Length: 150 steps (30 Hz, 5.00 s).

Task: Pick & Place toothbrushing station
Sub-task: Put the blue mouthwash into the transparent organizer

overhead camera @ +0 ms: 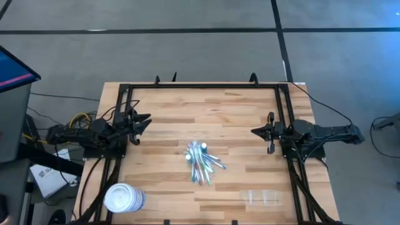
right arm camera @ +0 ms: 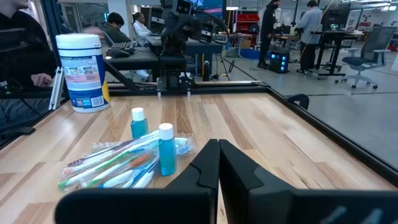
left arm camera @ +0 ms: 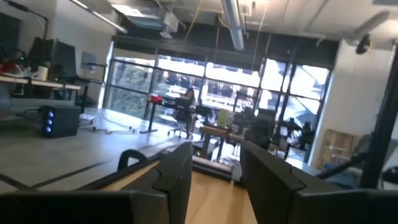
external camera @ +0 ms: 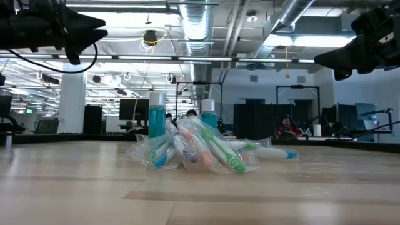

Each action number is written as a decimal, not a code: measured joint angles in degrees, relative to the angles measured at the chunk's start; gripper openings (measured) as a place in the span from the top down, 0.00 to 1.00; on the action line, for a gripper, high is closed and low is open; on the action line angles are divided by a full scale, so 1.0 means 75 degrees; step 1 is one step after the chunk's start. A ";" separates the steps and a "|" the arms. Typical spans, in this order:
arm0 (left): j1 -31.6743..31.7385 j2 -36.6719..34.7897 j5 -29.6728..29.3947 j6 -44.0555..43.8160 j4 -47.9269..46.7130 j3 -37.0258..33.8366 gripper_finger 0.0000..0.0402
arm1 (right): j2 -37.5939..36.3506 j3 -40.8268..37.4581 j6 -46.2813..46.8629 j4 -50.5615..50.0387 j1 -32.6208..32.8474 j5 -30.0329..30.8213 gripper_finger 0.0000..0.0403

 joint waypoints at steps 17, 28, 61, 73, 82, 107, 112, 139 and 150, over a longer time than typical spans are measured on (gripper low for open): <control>0.0000 0.5638 0.0876 0.0025 0.2608 0.0884 0.67 | 0.0001 -0.0002 -0.0003 0.0032 0.0000 0.0003 1.00; 0.0000 0.8283 0.2088 0.0304 0.3092 0.1858 0.67 | 0.0001 -0.0002 -0.0003 0.0041 0.0000 0.0003 1.00; -0.0757 1.1272 0.3040 0.0469 0.4896 0.2261 0.67 | 0.0001 -0.0002 -0.0008 0.0050 0.0003 0.0059 1.00; -0.0746 1.1570 0.2953 0.0466 0.4900 0.2474 0.67 | 0.0001 -0.0002 -0.0006 0.0053 0.0003 0.0199 1.00; -0.0746 1.1573 0.2921 0.0460 0.4877 0.2471 0.64 | 0.0001 -0.0002 -0.0006 0.0052 0.0003 0.0198 1.00; -0.0953 1.1798 0.2933 0.0431 0.4843 0.2466 0.48 | 0.0001 -0.0002 -0.0006 0.0047 0.0003 0.0198 1.00; -0.0958 1.1798 0.2833 0.0431 0.4863 0.2468 0.48 | 0.0001 -0.0002 -0.0006 0.0047 0.0003 0.0198 1.00; -0.1001 1.2168 0.2647 0.0227 0.4861 0.2588 0.48 | 0.0000 -0.0002 -0.0006 0.0051 0.0001 0.0198 1.00; -0.1000 1.2747 0.2647 0.0233 0.4886 0.2959 0.48 | 0.0001 -0.0002 -0.0006 0.0049 0.0000 0.0198 1.00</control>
